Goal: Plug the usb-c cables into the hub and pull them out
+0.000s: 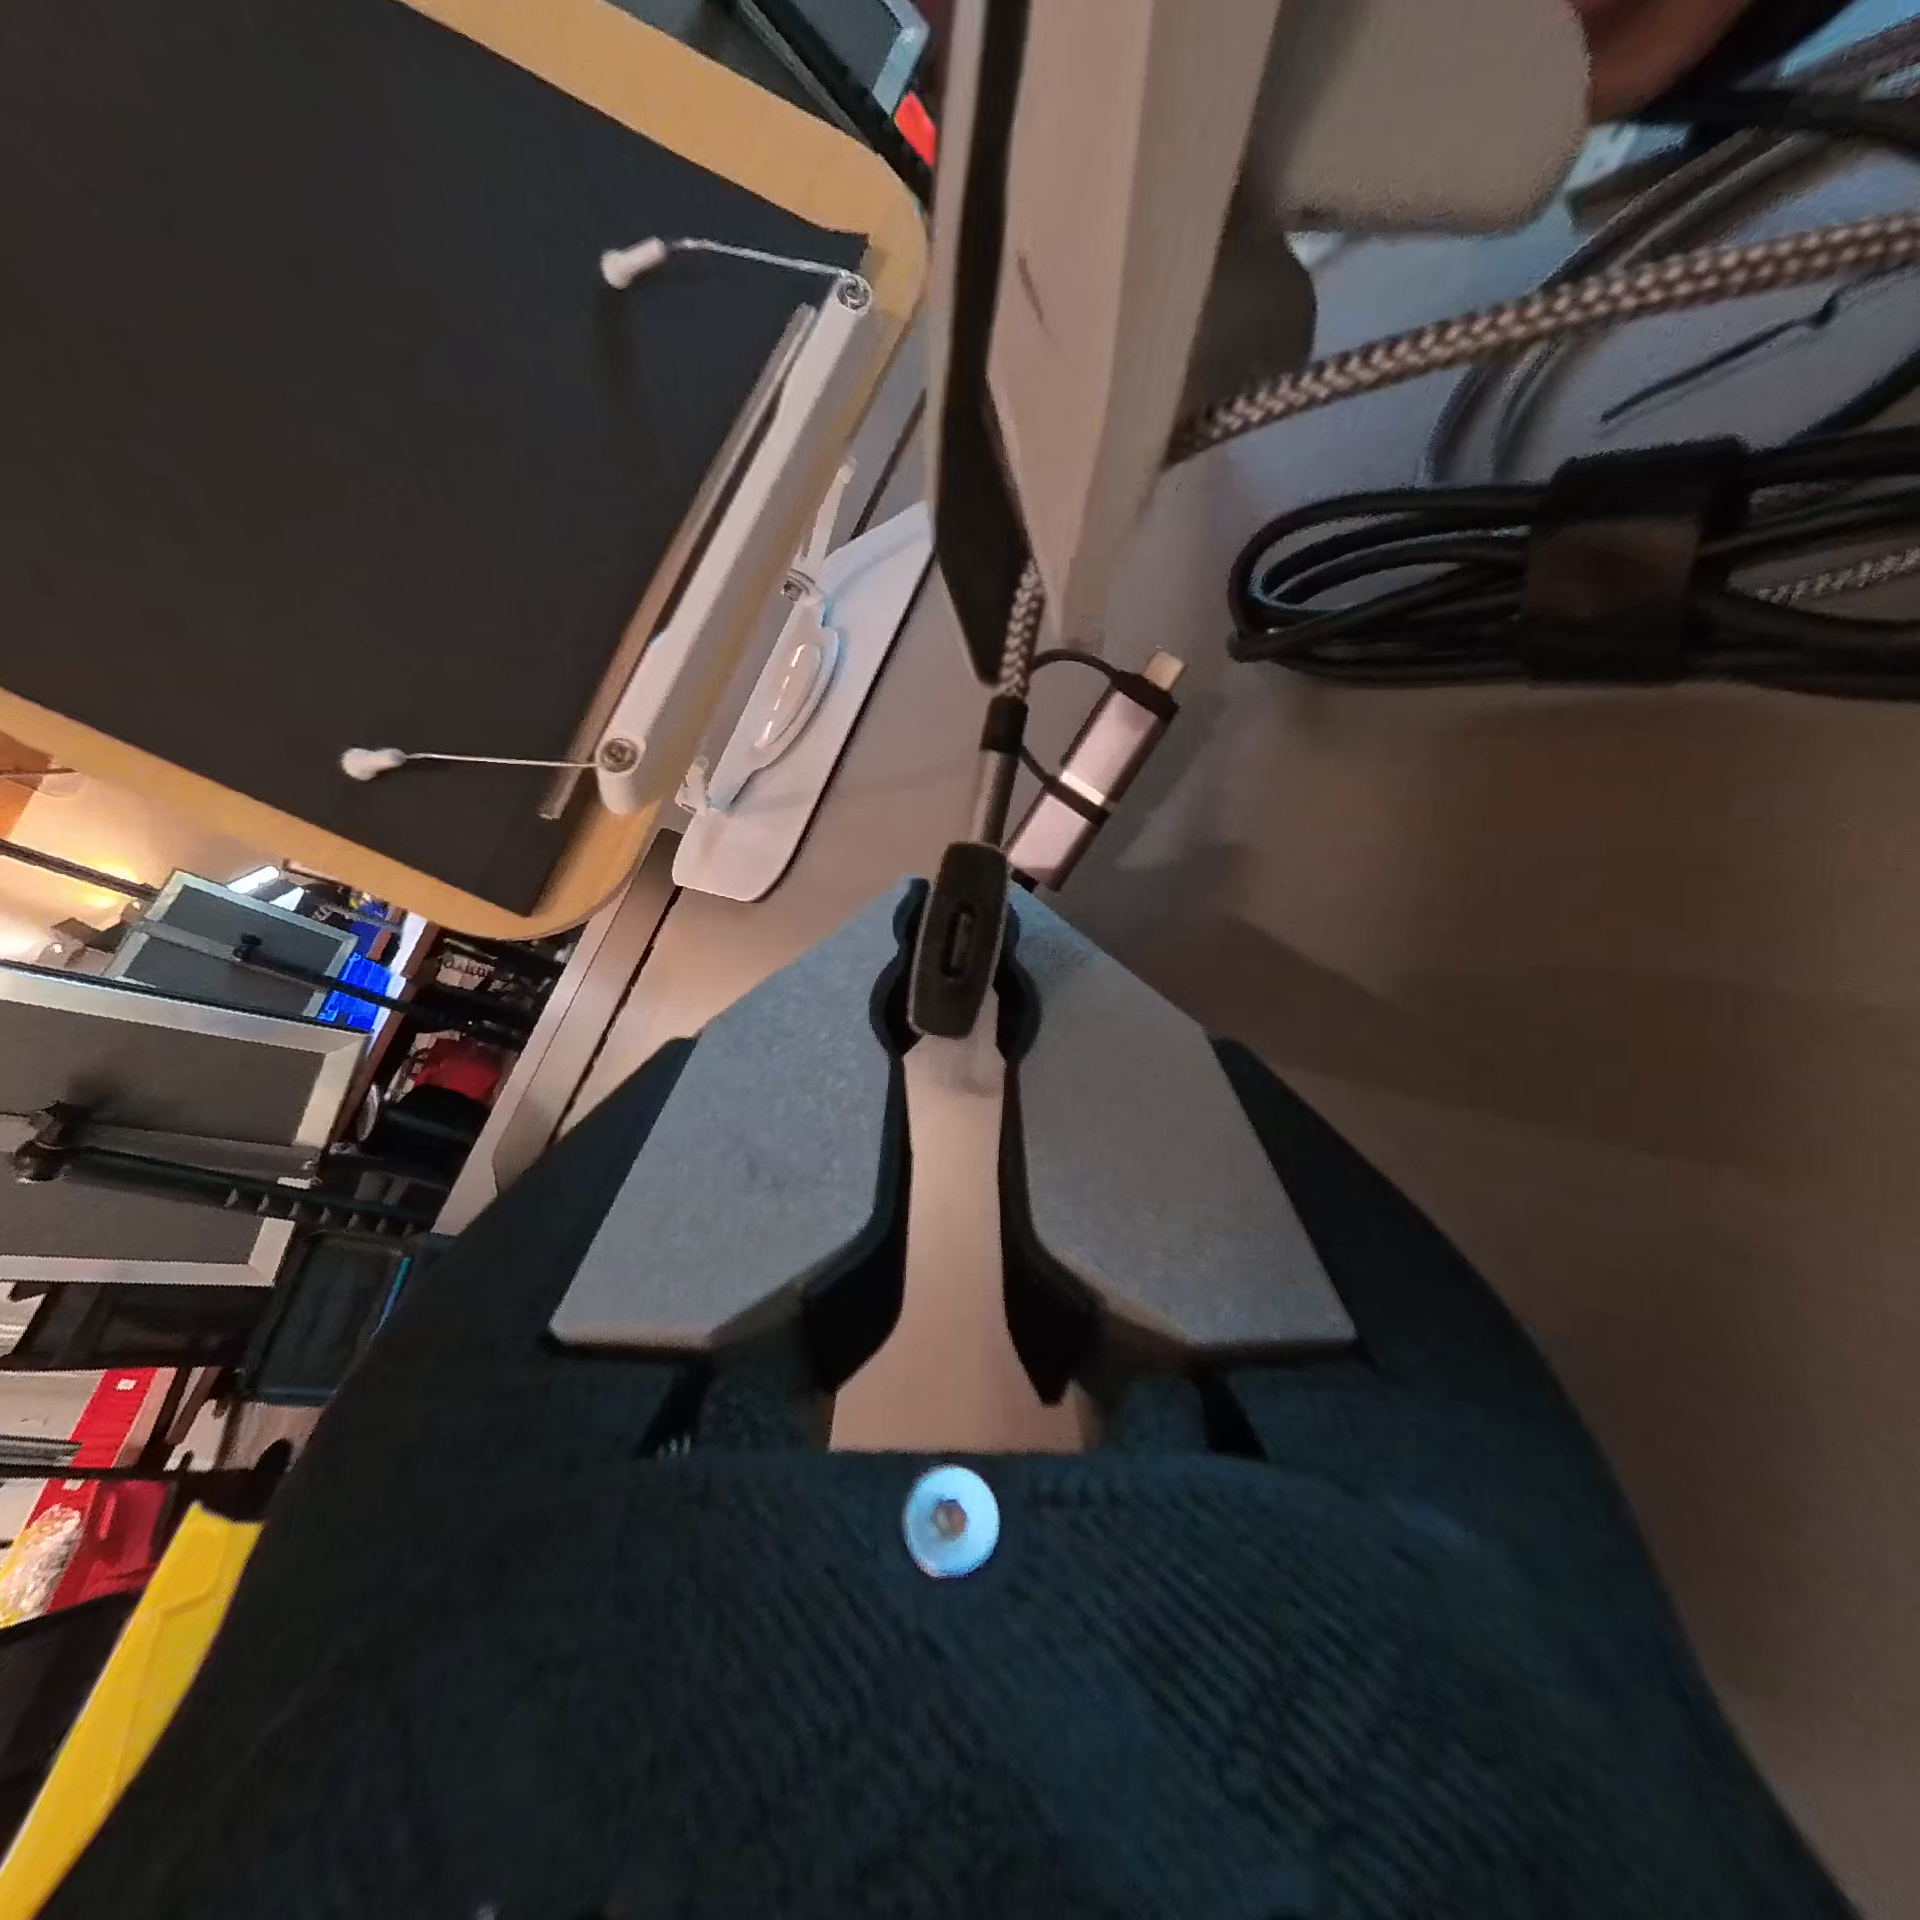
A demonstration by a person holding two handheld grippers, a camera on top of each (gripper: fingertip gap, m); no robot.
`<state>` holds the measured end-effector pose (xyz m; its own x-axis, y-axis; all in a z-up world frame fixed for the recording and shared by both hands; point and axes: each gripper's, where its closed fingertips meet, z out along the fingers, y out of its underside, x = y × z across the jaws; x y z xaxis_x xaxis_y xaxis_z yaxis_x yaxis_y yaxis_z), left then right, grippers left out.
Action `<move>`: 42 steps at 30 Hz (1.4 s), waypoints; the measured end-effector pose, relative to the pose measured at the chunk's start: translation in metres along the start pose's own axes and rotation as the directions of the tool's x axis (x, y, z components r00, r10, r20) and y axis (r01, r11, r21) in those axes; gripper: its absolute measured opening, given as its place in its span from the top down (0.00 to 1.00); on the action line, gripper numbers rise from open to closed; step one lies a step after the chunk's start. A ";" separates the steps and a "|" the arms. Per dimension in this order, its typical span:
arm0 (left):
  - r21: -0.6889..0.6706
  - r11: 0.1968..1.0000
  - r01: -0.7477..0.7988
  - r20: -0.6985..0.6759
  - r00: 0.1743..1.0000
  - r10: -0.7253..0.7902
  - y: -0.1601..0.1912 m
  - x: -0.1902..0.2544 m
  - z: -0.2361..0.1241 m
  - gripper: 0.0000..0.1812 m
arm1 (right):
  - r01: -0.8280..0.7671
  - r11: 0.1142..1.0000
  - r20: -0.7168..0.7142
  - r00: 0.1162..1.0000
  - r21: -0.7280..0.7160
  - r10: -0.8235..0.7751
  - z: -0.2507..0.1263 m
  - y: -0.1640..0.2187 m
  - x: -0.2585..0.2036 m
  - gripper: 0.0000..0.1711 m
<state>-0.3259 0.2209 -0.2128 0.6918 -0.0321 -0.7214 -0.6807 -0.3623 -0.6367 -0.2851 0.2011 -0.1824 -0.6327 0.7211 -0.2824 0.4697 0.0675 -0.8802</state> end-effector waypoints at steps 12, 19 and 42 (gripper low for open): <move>0.011 0.997 0.082 -0.104 0.991 -0.080 0.002 0.014 0.005 0.95 | 0.070 0.997 0.003 0.998 -0.022 -0.070 0.008 0.000 -0.012 0.91; -0.052 0.999 0.008 -0.096 0.995 -0.013 0.010 0.019 0.008 0.98 | 0.065 0.997 0.014 0.998 -0.040 -0.064 0.012 0.003 -0.014 0.96; 0.140 0.985 0.104 -0.024 0.994 -0.102 -0.011 -0.016 -0.008 0.98 | 0.021 0.951 -0.110 0.994 0.309 0.014 -0.045 -0.047 0.014 0.90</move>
<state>-0.3272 0.2180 -0.1918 0.7633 -0.0175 -0.6458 -0.6318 -0.2292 -0.7405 -0.2886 0.2396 -0.1277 -0.5547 0.7934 -0.2506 0.2432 -0.1334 -0.9608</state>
